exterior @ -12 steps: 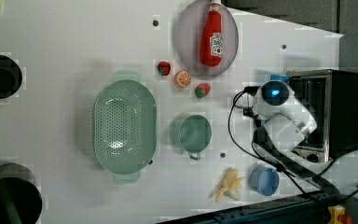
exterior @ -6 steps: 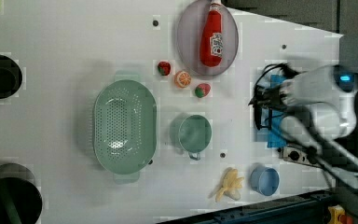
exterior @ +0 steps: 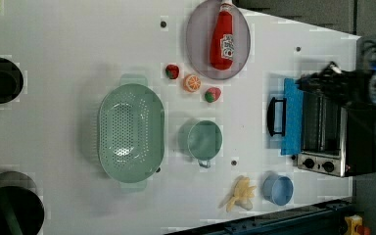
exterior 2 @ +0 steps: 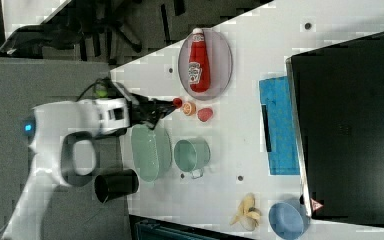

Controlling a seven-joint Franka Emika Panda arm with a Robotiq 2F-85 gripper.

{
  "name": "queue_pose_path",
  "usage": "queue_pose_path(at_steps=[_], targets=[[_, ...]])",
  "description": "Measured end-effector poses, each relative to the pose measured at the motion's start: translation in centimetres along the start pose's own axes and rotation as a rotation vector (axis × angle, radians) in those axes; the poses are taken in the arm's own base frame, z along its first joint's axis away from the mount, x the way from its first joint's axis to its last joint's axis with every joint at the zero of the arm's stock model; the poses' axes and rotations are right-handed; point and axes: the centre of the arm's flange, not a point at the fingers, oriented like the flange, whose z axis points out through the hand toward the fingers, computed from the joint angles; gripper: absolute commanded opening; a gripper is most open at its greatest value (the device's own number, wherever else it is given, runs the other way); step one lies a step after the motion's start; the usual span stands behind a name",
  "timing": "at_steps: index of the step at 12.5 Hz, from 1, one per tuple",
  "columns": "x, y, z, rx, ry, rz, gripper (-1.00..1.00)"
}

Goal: Flap open oven.

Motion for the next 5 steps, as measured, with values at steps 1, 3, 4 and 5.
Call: queue_pose_path(at_steps=[1, 3, 4, 5], targets=[[-0.2, 0.0, -2.7, -0.003, -0.016, 0.001, -0.65], [-0.9, 0.1, -8.0, -0.003, -0.058, 0.035, -0.65], [-1.3, 0.4, -10.3, -0.013, -0.067, 0.052, -0.65], [-1.5, 0.9, -12.2, -0.043, -0.072, 0.054, -0.65]])
